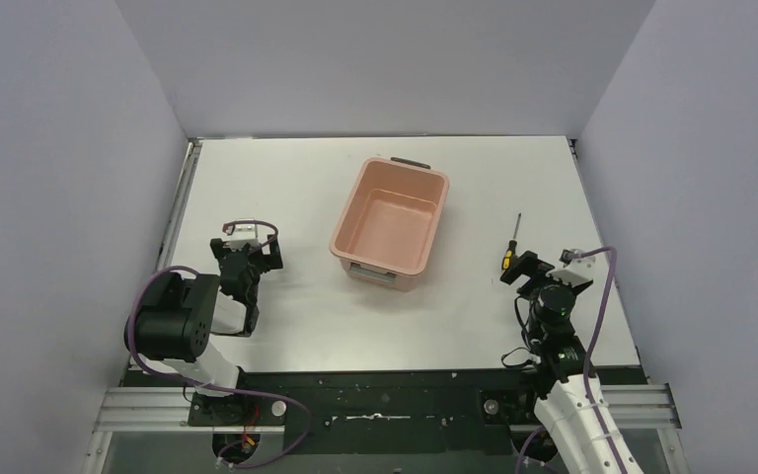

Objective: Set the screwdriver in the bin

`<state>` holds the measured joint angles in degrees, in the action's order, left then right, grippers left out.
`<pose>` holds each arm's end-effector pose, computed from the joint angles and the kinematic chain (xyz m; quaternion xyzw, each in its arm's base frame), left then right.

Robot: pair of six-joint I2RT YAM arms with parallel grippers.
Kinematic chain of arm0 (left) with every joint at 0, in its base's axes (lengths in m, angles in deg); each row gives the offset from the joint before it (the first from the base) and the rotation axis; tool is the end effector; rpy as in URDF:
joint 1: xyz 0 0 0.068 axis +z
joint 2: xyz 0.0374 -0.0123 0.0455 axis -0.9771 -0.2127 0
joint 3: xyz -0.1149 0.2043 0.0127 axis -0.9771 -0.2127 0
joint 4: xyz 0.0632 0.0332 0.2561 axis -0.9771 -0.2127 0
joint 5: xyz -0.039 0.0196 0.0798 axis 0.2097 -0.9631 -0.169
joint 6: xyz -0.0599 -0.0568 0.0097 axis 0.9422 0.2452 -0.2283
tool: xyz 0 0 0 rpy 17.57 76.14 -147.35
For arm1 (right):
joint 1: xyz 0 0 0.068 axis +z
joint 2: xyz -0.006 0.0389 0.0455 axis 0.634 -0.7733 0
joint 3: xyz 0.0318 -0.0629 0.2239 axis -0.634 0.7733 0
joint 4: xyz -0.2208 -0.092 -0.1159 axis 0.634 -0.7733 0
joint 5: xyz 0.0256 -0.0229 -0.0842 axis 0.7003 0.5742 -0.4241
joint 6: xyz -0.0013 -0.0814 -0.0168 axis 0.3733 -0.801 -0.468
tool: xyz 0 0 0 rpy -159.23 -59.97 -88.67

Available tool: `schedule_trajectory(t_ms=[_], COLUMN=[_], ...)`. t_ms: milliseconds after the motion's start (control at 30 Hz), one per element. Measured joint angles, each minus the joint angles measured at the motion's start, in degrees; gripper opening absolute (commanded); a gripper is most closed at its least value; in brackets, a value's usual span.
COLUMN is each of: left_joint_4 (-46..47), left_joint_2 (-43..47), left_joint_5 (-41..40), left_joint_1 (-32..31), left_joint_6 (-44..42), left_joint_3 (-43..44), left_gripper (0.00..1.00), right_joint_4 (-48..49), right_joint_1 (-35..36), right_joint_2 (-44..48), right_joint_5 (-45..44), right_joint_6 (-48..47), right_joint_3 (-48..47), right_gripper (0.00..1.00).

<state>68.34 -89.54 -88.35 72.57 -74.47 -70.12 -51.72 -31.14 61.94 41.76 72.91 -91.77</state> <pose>0.2803 -0.0105 0.0764 -0.0390 0.7696 0.0434 0.6359 0.2125 0.0091 0.1752 0.1926 0.7558 0.0540 0.6235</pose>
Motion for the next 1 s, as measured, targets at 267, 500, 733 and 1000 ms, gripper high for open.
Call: schedule_trajectory(t_ms=[267, 500, 733, 1000], left_joint_4=[0.02, 0.02, 0.02, 0.0], left_joint_2=[0.0, 0.0, 0.0, 0.0], left_joint_5=[0.0, 0.0, 0.0, 0.0], left_joint_1=[0.0, 0.0, 0.0, 0.0], left_joint_6=[0.0, 0.0, 0.0, 0.0], left_joint_3=[0.0, 0.0, 0.0, 0.0], left_gripper=[0.97, 0.97, 0.97, 0.97], right_joint_4=[-8.0, -19.3, -25.7, -24.11], right_joint_1=[-0.24, -2.58, -7.45, -10.6], right_joint_2=[-14.38, -42.47, -66.88, -78.88], right_joint_5=[-0.81, 1.49, 10.62, 16.74], right_joint_6=[-0.46, -2.25, -5.73, -7.32], right_joint_3=[-15.08, -49.57, -54.97, -51.36], right_gripper=[1.0, 1.0, 0.92, 0.27])
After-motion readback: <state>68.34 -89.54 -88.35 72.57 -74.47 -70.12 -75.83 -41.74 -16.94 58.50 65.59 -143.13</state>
